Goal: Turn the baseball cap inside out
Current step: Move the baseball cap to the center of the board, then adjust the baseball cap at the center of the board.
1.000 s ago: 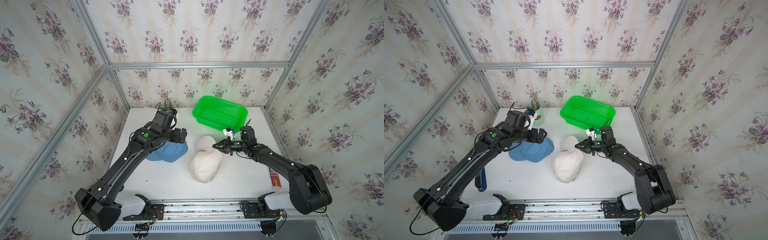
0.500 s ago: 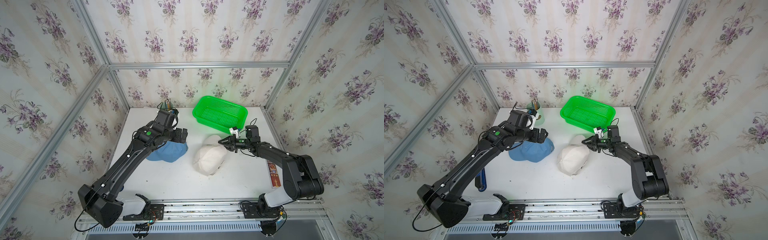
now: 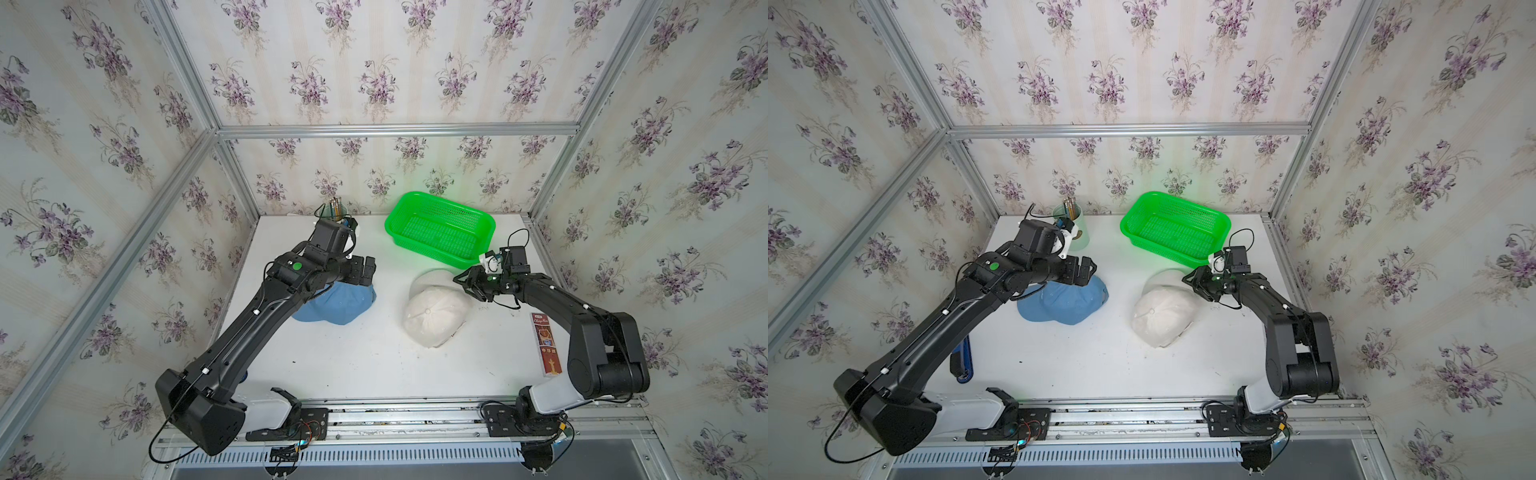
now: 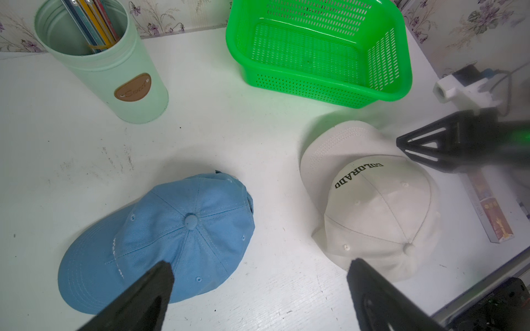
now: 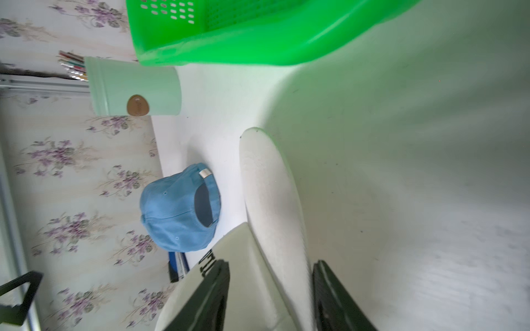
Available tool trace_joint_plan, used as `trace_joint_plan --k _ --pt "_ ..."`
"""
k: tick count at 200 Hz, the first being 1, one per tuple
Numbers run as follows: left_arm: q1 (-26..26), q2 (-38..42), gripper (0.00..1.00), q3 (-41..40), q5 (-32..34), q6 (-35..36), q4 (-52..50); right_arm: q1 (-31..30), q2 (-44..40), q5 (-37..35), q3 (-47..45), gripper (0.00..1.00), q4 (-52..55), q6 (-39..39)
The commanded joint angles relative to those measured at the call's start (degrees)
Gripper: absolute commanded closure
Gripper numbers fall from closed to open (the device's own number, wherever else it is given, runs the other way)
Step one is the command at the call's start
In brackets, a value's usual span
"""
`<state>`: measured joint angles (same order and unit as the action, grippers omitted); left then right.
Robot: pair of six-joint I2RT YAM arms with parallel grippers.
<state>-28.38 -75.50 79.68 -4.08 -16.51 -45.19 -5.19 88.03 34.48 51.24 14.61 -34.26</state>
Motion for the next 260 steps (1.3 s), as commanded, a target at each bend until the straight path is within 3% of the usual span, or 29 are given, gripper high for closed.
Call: trace_joint_plan --k 1,47,93,118,166,218,260 --pt "0.0 0.17 0.01 0.3 -0.89 0.43 1.98 -0.03 -0.52 -11.59 0.88 0.46 6.08 4.01" --pt "-1.96 -1.81 0.01 2.16 -1.15 1.76 0.82 -0.86 -4.39 -25.36 1.33 0.44 10.69 6.49" --pt "-4.67 -3.18 0.01 3.68 4.93 3.06 -2.07 -4.56 -11.39 -28.17 3.99 0.42 13.71 7.2" --pt "-4.19 -2.72 0.01 3.6 6.8 3.19 -2.85 -8.88 -10.52 -27.92 6.65 0.42 17.17 8.51" --pt "-3.79 -2.59 0.01 4.15 7.53 3.44 -3.57 -8.75 -9.64 -34.39 2.7 0.42 17.9 9.12" --pt "-3.79 -2.24 0.01 3.87 6.97 3.18 -3.75 -8.36 -4.44 -36.61 -1.43 0.43 13.36 9.14" --pt "-3.7 -2.43 0.01 3.72 7.15 3.3 -3.59 -10.74 -3.83 -29.63 -3.0 0.45 9.76 6.89"
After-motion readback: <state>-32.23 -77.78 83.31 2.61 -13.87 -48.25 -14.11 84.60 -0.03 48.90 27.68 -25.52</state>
